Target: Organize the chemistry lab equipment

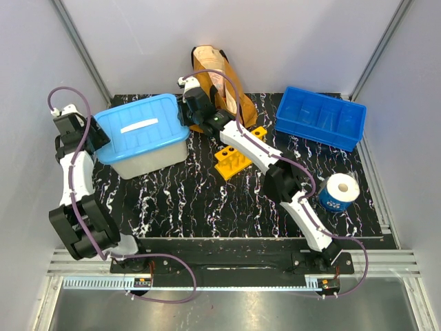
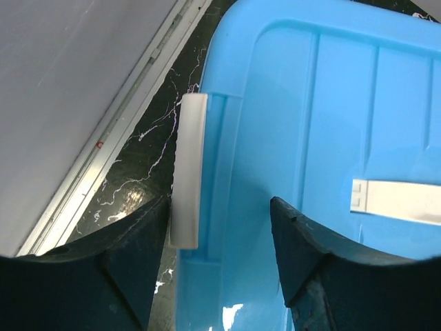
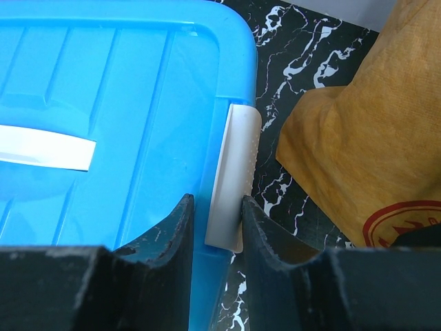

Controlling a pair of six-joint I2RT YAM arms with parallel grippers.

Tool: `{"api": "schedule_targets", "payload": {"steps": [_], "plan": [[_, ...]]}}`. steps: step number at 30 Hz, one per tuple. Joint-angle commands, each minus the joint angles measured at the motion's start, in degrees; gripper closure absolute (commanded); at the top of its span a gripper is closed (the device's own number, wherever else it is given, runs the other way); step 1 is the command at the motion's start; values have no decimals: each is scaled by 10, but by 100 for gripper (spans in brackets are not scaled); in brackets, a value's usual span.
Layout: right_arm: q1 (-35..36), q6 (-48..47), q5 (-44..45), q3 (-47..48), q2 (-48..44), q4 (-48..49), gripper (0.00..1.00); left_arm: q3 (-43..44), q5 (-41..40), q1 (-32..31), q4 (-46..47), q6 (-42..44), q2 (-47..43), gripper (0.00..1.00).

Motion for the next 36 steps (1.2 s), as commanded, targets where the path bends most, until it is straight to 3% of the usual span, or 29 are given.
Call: {"api": "schedule_targets", "payload": {"steps": [1, 9, 18, 25, 29, 32, 36], "plan": [[24, -5, -43, -10, -3, -12, 73, 34, 16, 11, -19, -5, 36, 35], [23, -19, -53, -9, 2, -9, 73, 88, 68, 22, -25, 0, 98, 36], [23, 4, -67, -3, 17, -3, 75, 95, 42, -15, -25, 19, 101, 66], [27, 33, -73, -3, 24, 1, 76, 114, 30, -33, -26, 24, 124, 79], [34, 57, -76, 9, 30, 2, 76, 121, 25, -33, -26, 24, 130, 78], [34, 83, -71, 13, 34, 2, 76, 139, 18, -33, -38, 23, 134, 64], [31, 91, -49, 13, 24, 1, 66, 167, 16, -33, -58, 25, 130, 51]]}}
